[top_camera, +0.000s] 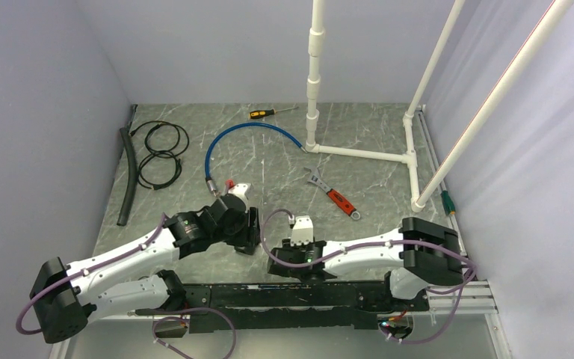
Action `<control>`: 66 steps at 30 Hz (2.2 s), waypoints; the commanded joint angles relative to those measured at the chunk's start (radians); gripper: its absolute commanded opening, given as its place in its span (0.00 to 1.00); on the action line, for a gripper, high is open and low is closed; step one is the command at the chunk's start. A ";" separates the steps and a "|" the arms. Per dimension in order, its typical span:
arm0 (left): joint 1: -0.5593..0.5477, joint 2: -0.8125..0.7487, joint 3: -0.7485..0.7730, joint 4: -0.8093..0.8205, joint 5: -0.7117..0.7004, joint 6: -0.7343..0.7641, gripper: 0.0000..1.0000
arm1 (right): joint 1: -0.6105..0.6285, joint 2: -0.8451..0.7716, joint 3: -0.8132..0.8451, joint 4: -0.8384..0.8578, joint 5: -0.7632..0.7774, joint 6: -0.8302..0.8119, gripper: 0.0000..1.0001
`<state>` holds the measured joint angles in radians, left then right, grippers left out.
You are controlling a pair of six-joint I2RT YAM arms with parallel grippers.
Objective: Unlock with the key
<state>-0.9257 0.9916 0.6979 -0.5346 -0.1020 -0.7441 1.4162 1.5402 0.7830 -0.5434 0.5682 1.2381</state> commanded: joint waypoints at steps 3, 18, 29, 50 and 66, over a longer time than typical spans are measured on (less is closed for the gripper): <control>-0.012 -0.031 -0.020 0.012 0.001 -0.012 0.59 | -0.008 0.134 0.044 -0.065 0.001 -0.010 0.46; -0.017 -0.102 -0.051 -0.017 -0.026 -0.041 0.58 | -0.026 0.071 0.099 -0.050 0.087 -0.176 0.47; -0.016 -0.142 -0.064 -0.037 -0.075 -0.044 0.57 | -0.023 -0.028 0.091 -0.034 -0.118 -0.049 0.58; -0.017 -0.257 -0.152 -0.044 -0.096 -0.073 0.56 | -0.019 0.277 0.385 -0.327 -0.170 0.135 0.45; -0.016 -0.314 -0.164 -0.077 -0.098 -0.090 0.56 | -0.025 0.277 0.323 -0.292 -0.164 0.144 0.35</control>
<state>-0.9379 0.6739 0.5346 -0.6186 -0.1886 -0.8219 1.3956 1.8160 1.1507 -0.8204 0.3920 1.3743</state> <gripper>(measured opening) 0.562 0.376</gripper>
